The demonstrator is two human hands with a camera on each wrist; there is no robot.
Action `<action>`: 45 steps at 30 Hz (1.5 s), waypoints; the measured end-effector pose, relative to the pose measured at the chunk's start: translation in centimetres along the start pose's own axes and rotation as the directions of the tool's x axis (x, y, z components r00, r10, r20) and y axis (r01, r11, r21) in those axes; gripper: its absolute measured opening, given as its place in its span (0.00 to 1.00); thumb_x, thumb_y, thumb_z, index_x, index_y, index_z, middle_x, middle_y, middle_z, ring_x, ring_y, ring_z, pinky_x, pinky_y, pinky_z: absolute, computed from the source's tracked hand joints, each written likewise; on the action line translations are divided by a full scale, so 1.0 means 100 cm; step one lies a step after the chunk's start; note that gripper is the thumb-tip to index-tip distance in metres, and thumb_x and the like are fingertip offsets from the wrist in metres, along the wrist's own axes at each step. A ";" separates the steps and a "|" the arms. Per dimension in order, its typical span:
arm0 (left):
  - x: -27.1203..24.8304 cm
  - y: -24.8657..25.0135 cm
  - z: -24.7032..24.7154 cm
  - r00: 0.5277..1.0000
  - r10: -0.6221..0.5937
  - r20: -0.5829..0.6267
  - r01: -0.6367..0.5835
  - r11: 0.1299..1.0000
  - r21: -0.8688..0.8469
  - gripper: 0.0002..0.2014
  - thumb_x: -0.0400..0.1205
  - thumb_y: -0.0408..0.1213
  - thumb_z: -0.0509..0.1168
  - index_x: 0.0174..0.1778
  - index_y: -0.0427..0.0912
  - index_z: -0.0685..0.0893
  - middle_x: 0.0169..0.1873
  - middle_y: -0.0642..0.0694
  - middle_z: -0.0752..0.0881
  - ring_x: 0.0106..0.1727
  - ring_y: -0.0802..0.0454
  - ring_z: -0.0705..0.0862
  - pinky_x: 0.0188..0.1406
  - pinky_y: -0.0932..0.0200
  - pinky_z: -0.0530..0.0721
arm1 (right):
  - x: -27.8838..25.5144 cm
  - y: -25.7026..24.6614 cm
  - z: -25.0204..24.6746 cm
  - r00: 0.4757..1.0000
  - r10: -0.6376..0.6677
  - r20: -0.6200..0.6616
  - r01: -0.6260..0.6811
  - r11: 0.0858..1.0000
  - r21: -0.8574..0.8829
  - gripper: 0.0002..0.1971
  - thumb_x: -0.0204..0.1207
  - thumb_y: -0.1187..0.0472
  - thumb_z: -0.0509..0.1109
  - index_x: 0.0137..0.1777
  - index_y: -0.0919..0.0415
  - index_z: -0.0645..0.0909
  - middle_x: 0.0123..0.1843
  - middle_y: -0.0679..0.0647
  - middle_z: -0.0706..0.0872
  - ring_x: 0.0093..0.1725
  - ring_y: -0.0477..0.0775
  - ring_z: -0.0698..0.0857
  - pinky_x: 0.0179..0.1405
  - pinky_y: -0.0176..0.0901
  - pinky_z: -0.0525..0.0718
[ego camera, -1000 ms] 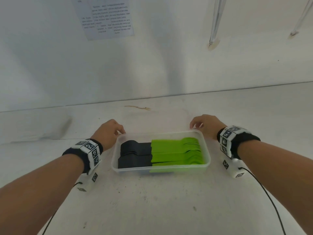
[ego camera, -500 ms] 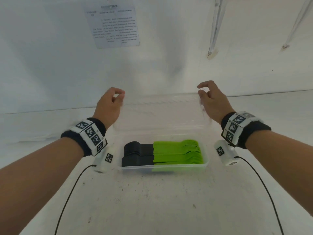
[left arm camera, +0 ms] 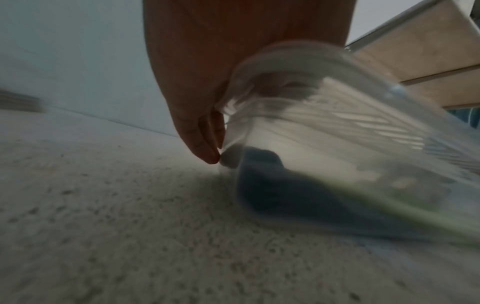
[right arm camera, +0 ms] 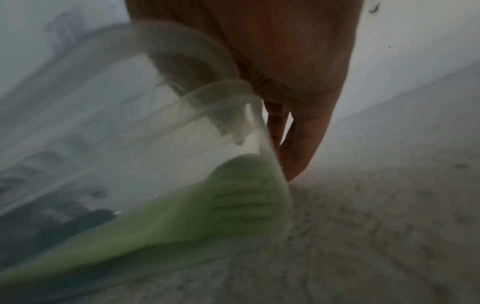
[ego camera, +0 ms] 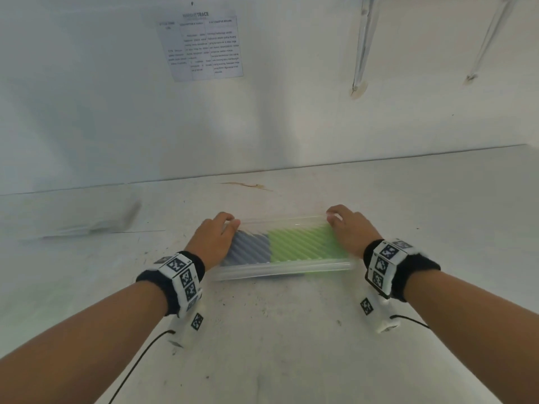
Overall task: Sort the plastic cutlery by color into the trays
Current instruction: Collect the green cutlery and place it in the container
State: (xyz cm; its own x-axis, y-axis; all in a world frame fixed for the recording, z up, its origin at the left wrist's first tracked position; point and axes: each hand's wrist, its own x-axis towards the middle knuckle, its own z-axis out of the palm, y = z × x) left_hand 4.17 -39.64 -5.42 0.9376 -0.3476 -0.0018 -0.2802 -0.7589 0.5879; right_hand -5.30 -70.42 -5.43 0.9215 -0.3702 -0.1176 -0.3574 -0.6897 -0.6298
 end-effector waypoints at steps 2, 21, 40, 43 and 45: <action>0.000 -0.002 0.002 0.999 0.014 -0.030 -0.014 1.000 0.006 0.20 0.91 0.55 0.54 0.69 0.46 0.79 0.61 0.41 0.85 0.60 0.45 0.82 0.61 0.51 0.80 | -0.004 -0.004 -0.005 1.000 0.020 -0.022 -0.020 1.000 -0.001 0.18 0.90 0.44 0.54 0.72 0.47 0.77 0.68 0.61 0.83 0.62 0.63 0.83 0.62 0.52 0.78; 0.008 0.007 0.013 0.992 0.041 -0.117 -0.031 0.996 0.085 0.18 0.91 0.55 0.53 0.59 0.47 0.80 0.49 0.44 0.83 0.50 0.46 0.82 0.56 0.49 0.82 | 0.004 -0.004 0.001 0.997 0.068 -0.042 -0.067 0.997 0.030 0.18 0.88 0.40 0.53 0.63 0.51 0.75 0.57 0.59 0.83 0.55 0.62 0.82 0.56 0.55 0.79; 0.019 0.008 0.010 0.999 0.022 -0.049 -0.020 0.999 0.037 0.18 0.91 0.54 0.53 0.57 0.44 0.80 0.47 0.41 0.84 0.50 0.43 0.82 0.50 0.51 0.77 | 0.004 -0.012 -0.002 0.993 0.063 -0.098 -0.073 0.992 -0.101 0.18 0.91 0.48 0.49 0.63 0.53 0.78 0.54 0.57 0.87 0.52 0.62 0.83 0.50 0.51 0.78; 0.013 0.006 0.014 0.995 0.006 -0.102 -0.010 0.999 -0.037 0.20 0.90 0.57 0.54 0.56 0.44 0.81 0.46 0.45 0.86 0.49 0.45 0.84 0.50 0.52 0.79 | -0.001 -0.010 0.000 0.988 0.076 -0.136 -0.083 0.996 -0.045 0.18 0.91 0.46 0.51 0.65 0.53 0.79 0.56 0.57 0.87 0.56 0.62 0.83 0.55 0.53 0.79; 0.008 0.004 0.015 0.990 -0.018 -0.142 0.007 0.997 -0.076 0.21 0.89 0.59 0.55 0.57 0.45 0.82 0.48 0.46 0.86 0.50 0.46 0.84 0.53 0.50 0.81 | -0.004 -0.011 0.000 0.984 0.074 -0.162 -0.080 0.996 -0.031 0.19 0.91 0.46 0.53 0.66 0.54 0.80 0.57 0.57 0.88 0.57 0.62 0.83 0.55 0.52 0.78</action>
State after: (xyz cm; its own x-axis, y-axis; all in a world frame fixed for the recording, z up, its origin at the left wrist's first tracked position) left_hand 4.52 -41.09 -6.38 0.9622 -0.2522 0.1024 -0.2569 -0.7171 0.6479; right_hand -5.23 -69.53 -4.70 0.8558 -0.5159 -0.0377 -0.4341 -0.6767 -0.5946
